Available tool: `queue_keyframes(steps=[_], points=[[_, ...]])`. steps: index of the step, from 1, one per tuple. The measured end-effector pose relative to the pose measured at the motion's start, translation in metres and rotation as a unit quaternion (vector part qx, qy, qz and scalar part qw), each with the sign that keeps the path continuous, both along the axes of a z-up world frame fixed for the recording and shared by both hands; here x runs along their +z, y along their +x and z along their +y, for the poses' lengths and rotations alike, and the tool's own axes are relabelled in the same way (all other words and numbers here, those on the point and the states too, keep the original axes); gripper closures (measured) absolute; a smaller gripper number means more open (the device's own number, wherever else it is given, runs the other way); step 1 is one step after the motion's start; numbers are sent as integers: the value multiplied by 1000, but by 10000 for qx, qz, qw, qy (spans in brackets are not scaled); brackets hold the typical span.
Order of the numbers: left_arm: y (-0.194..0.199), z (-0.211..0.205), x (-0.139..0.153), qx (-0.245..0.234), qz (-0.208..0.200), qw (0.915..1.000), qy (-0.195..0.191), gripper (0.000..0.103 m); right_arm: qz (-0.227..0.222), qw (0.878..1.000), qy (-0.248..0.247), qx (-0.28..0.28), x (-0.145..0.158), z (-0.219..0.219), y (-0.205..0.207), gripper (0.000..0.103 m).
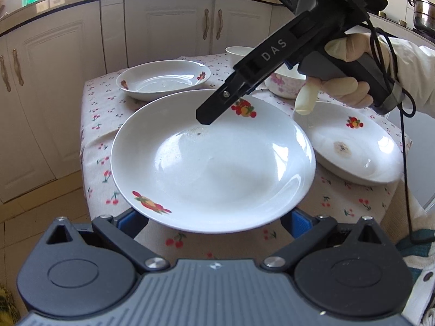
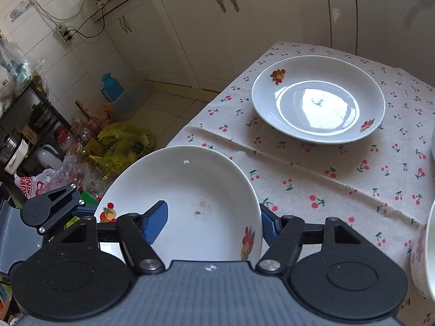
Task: Organize plates and bowls
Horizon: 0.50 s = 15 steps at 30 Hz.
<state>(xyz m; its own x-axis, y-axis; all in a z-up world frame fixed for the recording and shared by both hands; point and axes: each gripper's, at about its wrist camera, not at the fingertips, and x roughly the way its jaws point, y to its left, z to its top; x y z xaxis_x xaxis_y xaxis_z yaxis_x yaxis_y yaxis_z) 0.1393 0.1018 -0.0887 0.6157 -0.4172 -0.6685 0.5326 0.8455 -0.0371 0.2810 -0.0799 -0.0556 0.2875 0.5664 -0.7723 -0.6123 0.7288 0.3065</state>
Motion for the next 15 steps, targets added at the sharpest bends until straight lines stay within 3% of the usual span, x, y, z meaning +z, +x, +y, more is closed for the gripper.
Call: queue_keyframes(steps=[15], points=[[33, -7, -10, -144, 59, 9999, 72, 1, 38, 9993, -63, -364, -18, -15, 24, 28]])
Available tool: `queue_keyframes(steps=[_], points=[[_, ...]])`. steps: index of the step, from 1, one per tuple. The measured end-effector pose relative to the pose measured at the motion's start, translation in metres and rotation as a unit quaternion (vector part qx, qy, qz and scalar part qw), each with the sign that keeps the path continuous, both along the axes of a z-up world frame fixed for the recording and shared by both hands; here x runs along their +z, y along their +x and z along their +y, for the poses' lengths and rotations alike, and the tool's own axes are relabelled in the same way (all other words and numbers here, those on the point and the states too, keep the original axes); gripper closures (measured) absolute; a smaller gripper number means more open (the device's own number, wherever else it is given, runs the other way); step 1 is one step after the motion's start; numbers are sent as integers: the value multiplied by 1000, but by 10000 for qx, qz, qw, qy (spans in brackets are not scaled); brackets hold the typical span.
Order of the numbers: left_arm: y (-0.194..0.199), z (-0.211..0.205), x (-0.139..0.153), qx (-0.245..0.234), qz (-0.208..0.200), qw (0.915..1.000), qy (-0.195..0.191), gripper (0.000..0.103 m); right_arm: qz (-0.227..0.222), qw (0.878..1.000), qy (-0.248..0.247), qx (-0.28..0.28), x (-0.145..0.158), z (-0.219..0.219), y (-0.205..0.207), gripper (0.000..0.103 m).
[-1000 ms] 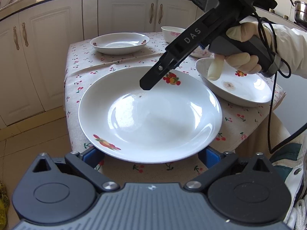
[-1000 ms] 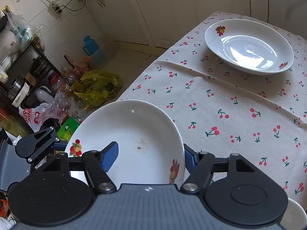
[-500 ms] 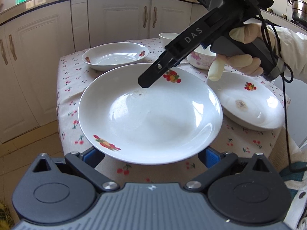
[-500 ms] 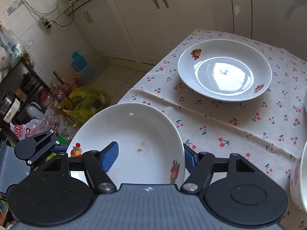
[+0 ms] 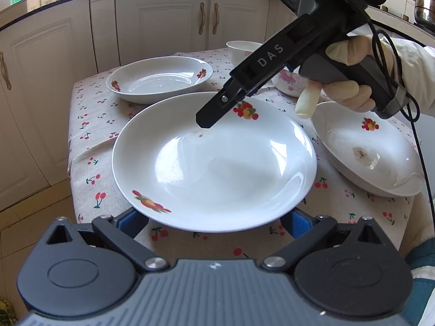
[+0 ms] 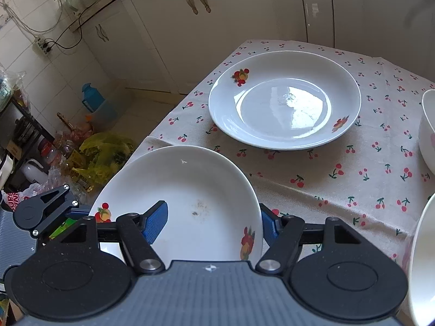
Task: Organize plates and bowls
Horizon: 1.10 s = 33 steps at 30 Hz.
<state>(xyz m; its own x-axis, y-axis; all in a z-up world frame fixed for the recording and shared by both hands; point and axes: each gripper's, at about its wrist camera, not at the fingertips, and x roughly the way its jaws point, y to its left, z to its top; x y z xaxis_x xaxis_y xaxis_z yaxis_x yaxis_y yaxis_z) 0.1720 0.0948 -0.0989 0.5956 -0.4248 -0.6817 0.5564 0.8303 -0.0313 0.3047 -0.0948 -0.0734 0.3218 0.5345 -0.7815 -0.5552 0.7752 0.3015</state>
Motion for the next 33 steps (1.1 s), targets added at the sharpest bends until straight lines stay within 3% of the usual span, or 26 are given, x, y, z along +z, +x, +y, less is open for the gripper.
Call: queue_keyframes(steps=[13, 18, 27, 33], points=[[3, -3, -1, 20, -23, 10000, 23, 1, -32, 10000, 12, -87, 0, -1, 2, 27], [-3, -2, -1, 52, -113, 9999, 38, 2, -13, 10000, -16, 18, 7, -2, -1, 18], [-46, 2, 20, 329, -134, 9994, 43, 1, -1071, 9939, -261, 14, 52, -42, -72, 2], [-69, -18, 36, 474, -299, 9983, -124, 1, -1539, 9871, -295, -336, 58, -84, -134, 0]])
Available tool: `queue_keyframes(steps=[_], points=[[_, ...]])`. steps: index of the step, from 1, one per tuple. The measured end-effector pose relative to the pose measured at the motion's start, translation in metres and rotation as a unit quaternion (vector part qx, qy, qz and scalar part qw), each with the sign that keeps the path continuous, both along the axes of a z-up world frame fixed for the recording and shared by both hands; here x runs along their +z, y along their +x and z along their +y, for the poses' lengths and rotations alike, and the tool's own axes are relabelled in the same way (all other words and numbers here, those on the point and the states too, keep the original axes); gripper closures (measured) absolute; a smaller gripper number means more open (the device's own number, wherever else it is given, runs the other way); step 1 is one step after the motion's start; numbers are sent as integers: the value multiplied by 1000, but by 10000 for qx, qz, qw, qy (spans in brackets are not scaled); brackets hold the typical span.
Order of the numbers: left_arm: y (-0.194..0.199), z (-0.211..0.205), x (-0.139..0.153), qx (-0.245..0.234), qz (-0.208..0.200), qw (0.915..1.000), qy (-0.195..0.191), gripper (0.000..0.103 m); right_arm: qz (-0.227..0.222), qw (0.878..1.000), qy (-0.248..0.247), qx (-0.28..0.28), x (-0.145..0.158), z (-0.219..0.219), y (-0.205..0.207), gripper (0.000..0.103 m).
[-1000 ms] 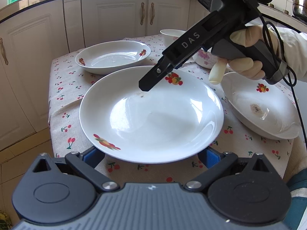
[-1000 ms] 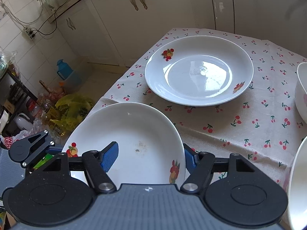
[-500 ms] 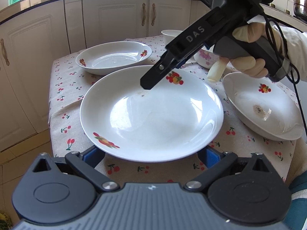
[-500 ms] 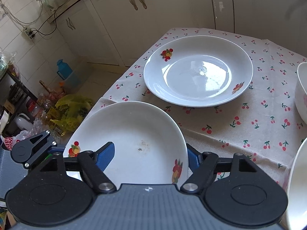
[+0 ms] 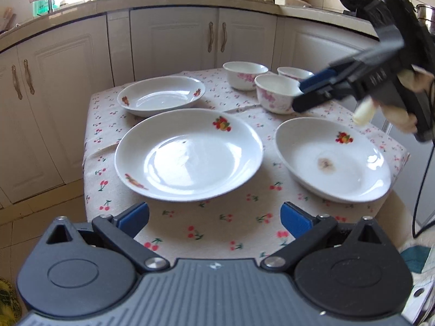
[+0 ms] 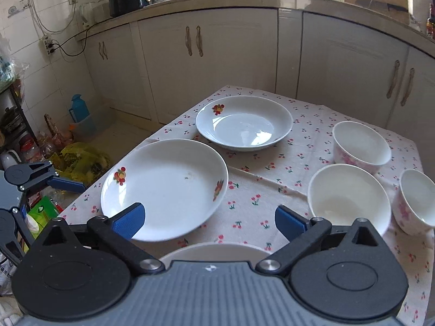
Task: Organize plates and bowls
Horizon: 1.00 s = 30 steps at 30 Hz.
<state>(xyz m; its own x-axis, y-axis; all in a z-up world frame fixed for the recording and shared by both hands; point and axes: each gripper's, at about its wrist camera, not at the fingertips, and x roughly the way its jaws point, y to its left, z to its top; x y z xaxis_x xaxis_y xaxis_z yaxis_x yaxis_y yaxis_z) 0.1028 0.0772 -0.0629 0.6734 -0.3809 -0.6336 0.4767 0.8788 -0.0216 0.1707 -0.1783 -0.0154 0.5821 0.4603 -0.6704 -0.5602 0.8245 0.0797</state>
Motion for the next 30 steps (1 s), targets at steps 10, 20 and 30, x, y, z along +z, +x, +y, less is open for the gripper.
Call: queue_keyframes(steps=[10, 20, 30], points=[[-21, -46, 13, 67, -186, 9997, 175, 1, -298, 9983, 63, -504, -23, -65, -93, 0], [-28, -82, 17, -17, -196, 9993, 304, 1, -227, 9986, 164, -455, -55, -84, -133, 0], [-13, -104, 18, -231, -97, 9992, 323, 1, -219, 9985, -6, -495, -74, -83, -137, 0]])
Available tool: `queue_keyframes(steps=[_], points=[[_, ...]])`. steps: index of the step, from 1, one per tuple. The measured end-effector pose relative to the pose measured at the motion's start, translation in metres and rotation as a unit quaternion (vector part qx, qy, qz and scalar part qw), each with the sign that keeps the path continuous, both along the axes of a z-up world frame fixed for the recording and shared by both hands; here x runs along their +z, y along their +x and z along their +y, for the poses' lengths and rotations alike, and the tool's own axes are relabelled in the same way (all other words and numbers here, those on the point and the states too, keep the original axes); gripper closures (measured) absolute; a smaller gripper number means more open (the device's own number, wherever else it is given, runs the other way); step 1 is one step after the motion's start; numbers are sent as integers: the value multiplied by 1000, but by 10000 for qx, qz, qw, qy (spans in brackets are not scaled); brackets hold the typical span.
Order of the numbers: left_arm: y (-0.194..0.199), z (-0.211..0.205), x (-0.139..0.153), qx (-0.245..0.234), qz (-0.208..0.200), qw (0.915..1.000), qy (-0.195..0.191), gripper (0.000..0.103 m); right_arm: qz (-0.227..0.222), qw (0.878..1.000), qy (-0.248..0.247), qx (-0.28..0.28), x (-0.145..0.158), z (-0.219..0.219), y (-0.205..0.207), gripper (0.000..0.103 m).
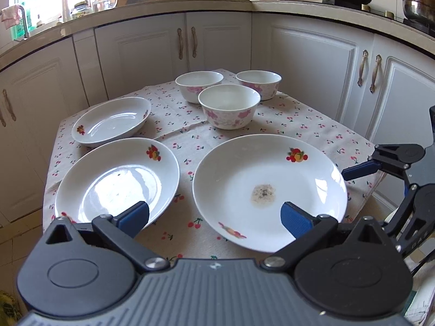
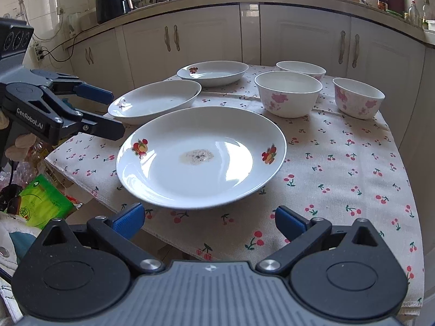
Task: Organize plates and bowls
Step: 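Grasp the rim of the stained large plate with the left tool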
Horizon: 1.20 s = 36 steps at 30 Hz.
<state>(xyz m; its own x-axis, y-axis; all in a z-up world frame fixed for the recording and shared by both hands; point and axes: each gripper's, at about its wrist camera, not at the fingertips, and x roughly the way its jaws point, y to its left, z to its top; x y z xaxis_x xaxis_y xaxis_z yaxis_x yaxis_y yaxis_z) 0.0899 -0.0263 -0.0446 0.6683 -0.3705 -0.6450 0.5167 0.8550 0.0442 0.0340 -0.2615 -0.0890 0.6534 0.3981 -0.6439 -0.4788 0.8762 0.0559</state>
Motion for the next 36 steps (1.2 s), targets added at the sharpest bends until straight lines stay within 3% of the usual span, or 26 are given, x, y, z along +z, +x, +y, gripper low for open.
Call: queue_keyframes(steps=[5, 17, 29, 36], points=[[15, -10, -1, -216, 136, 9997, 27, 1, -131, 9995, -279, 88, -5, 9, 1, 0], [68, -43, -11, -810, 593, 9945, 291, 1, -130, 9988, -407, 230, -9, 21, 11, 0], [112, -63, -29, -1241, 1278, 9827, 503, 4, -137, 9982, -501, 285, -9, 26, 17, 0], [124, -67, -33, -1546, 1707, 9717, 525, 7, -101, 9982, -513, 307, -9, 29, 19, 0]])
